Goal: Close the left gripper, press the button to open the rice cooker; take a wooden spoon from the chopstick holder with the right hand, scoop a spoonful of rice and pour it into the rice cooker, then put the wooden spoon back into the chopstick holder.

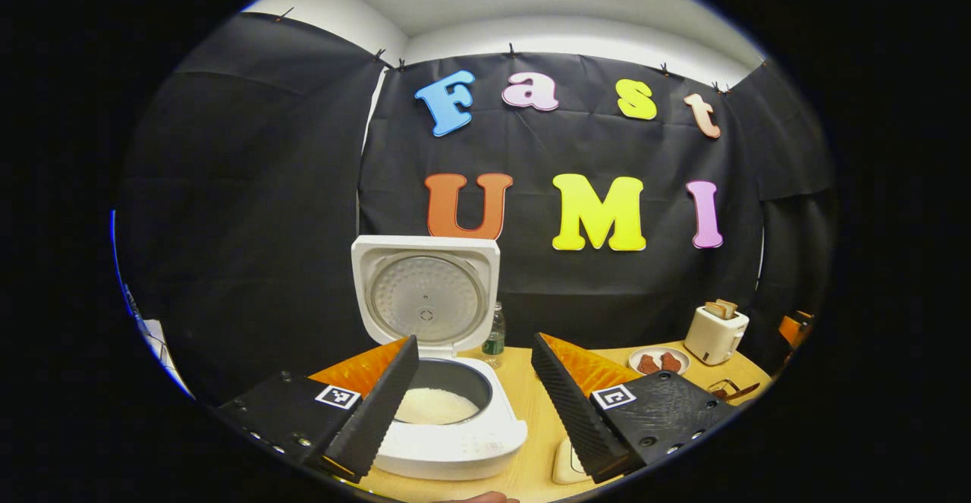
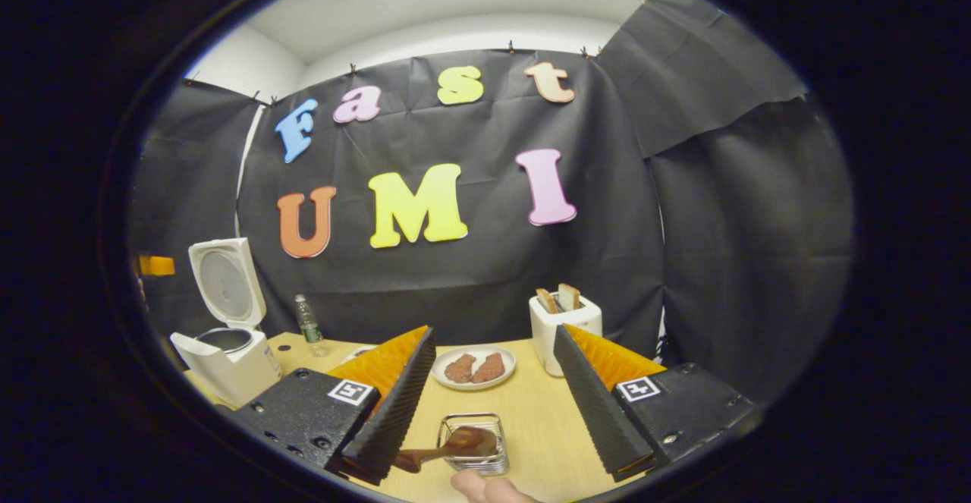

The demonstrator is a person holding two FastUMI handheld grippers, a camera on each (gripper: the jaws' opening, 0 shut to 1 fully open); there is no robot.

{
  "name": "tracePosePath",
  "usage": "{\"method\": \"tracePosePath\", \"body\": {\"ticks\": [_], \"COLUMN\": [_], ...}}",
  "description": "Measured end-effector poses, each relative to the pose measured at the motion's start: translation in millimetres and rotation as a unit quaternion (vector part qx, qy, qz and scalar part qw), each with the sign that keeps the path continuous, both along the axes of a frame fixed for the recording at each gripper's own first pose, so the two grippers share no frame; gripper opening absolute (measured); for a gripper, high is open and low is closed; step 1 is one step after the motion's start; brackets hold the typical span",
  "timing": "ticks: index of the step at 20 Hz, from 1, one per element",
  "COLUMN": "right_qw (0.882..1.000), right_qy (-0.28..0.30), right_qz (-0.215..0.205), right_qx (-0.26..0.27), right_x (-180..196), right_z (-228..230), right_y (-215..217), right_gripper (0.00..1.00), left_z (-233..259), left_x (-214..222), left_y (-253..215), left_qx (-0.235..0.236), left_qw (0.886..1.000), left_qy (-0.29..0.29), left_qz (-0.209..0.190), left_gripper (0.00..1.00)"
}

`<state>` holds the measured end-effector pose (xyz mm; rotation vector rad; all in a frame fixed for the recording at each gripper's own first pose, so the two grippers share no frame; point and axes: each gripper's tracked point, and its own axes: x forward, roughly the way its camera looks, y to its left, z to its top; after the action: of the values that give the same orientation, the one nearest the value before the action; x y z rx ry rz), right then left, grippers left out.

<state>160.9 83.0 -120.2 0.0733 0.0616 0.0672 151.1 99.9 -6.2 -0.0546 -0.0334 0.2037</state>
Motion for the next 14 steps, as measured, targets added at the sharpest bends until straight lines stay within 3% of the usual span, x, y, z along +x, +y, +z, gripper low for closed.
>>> {"method": "tracePosePath", "body": {"ticks": [5,6,8,9,10,14], "right_qw": [0.999,0.999,0.999,0.999,0.999,0.998], "right_qy": [-0.025,-0.028,-0.034,-0.034,-0.035,-0.042], "right_qz": [0.022,0.025,0.029,0.033,0.037,0.048], "right_qx": [-0.013,-0.014,-0.014,-0.013,-0.011,-0.005], "right_x": [-18.1,-17.0,-19.2,-19.6,-20.8,-21.5], "right_z": [21.3,22.9,25.8,26.4,26.5,27.8], "right_y": [12.1,16.2,18.2,19.4,20.6,22.4], "right_gripper": [1.0,0.93,0.94,1.0,1.0,1.0], "left_z": [34.3,42.7,55.9,60.8,66.1,96.5], "left_x": [34.1,41.2,58.8,67.9,77.0,112.4], "left_y": [28.4,31.2,34.3,39.3,50.5,81.7], "left_qx": [0.003,0.001,0.005,0.009,0.011,0.015], "left_qw": [1.0,1.0,0.999,0.999,0.999,0.999], "left_qy": [-0.012,-0.016,-0.026,-0.029,-0.029,-0.041], "left_qz": [0.001,-0.002,-0.021,-0.023,-0.021,-0.014], "left_gripper": [0.95,0.95,0.95,1.0,0.95,0.95]}}
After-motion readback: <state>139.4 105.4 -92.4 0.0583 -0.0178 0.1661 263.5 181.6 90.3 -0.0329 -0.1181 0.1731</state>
